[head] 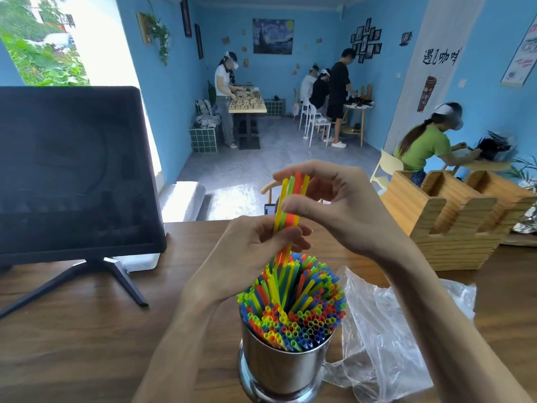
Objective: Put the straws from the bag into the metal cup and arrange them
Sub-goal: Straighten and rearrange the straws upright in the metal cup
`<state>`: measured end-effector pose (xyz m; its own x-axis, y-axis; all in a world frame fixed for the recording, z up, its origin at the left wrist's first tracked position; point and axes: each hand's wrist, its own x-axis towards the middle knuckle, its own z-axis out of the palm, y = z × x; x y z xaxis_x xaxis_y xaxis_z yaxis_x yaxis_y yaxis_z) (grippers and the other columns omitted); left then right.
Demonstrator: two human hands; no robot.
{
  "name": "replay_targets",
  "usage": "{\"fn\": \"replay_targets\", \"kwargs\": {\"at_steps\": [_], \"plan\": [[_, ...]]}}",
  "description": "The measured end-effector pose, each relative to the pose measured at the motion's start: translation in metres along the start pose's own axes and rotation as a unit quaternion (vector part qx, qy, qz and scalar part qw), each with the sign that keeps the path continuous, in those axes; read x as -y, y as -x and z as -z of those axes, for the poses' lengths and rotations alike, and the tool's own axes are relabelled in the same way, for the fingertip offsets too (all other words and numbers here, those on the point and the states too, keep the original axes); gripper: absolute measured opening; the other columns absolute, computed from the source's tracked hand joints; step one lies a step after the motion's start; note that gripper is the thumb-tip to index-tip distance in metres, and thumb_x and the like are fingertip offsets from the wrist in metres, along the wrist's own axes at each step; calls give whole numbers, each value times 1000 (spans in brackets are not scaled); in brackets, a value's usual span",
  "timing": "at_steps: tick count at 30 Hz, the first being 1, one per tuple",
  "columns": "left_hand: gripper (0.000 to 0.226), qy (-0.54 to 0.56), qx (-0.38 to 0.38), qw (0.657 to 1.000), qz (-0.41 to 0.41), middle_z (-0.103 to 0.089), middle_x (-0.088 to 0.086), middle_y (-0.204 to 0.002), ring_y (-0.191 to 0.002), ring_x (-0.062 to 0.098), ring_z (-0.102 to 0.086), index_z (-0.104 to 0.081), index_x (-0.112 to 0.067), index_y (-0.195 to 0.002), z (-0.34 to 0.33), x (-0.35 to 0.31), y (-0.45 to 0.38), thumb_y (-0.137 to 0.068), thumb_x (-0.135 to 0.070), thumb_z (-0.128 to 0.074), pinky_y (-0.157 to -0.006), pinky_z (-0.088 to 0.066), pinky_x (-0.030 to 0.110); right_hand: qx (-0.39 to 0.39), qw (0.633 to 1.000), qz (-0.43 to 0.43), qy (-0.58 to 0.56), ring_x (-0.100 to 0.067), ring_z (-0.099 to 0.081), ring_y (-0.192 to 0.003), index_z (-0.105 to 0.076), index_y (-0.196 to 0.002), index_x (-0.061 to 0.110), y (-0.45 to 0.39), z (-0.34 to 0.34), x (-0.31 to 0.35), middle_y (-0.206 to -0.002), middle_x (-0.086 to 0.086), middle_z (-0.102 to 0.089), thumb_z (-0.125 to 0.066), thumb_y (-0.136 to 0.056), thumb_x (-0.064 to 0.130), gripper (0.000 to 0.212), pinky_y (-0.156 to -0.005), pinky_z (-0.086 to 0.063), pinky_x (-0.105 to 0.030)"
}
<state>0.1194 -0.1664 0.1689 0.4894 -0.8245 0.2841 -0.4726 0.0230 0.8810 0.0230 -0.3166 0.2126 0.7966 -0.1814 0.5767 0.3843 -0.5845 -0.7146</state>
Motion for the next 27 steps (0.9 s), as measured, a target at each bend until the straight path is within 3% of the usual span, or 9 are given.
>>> {"fn": "replay_targets", "kwargs": {"at_steps": [3,6,10,14,16,19,22,27], "plan": [[21,21,10,1000,-10,-79,-8,-94,-90,7,-76,-74,-22,-105,1,-5,-3,-95,-31,-58,-82,-56,19,-4,1000,3,-29,-42,-71,-79,-75,-102,12,0,-1,0,-93,-22,-75,-81,-78,29,30,-70,-56,-53],[17,35,8,999,-24,-79,-5,-92,-88,11,-76,-73,-27,-104,1,-7,-5,-95,-30,-59,-80,-57,21,-35,999,17,-25,-37,-72,-72,-75,-92,-2,-1,1,3,-83,-20,-75,-81,-79,25,30,-64,-59,-43],[18,75,-9,996,-36,-77,3,-86,-81,19,-75,-73,-29,-104,4,-7,-4,-92,-34,-60,-78,-58,27,-114,991,50,-54,-18,-69,-64,-76,-88,13,-2,11,14,-79,-4,-76,-81,-80,23,14,-59,-56,-30],[24,84,-30,996,-27,-73,-3,-76,-61,10,-62,-74,-18,-103,12,-5,-4,-88,-32,-61,-65,-52,21,-204,970,42,-123,-15,-72,-68,-75,-87,19,0,23,18,-79,5,-77,-81,-81,24,10,-62,-56,-25],[19,107,-53,992,-28,-74,-1,-75,-55,8,-56,-76,-16,-92,18,-5,-3,-84,-29,-64,-58,-49,20,-221,963,18,-150,-13,-73,-69,-75,-86,19,5,23,15,-76,6,-77,-78,-78,23,9,-63,-57,-24],[12,190,-114,975,-31,-77,5,-75,-52,10,-59,-81,-22,-76,30,-5,1,-72,-30,-74,-54,-50,20,-227,950,-49,-210,-11,-73,-71,-74,-84,16,16,19,8,-73,5,-75,-76,-74,21,11,-63,-58,-23],[21,288,-187,939,-32,-75,4,-69,-53,9,-64,-82,-21,-71,30,-6,3,-59,-37,-79,-53,-52,19,-211,934,-114,-266,-14,-72,-66,-77,-78,15,26,7,-2,-73,0,-74,-81,-63,25,18,-61,-58,-20],[24,340,-249,906,-45,-60,-7,-63,-58,9,-54,-82,-22,-87,12,-15,2,-74,-38,-70,-58,-52,21,-155,930,-173,-286,-21,-72,-65,-80,-76,19,44,-19,-16,-75,-12,-74,-81,-66,22,11,-63,-58,-22]]}}
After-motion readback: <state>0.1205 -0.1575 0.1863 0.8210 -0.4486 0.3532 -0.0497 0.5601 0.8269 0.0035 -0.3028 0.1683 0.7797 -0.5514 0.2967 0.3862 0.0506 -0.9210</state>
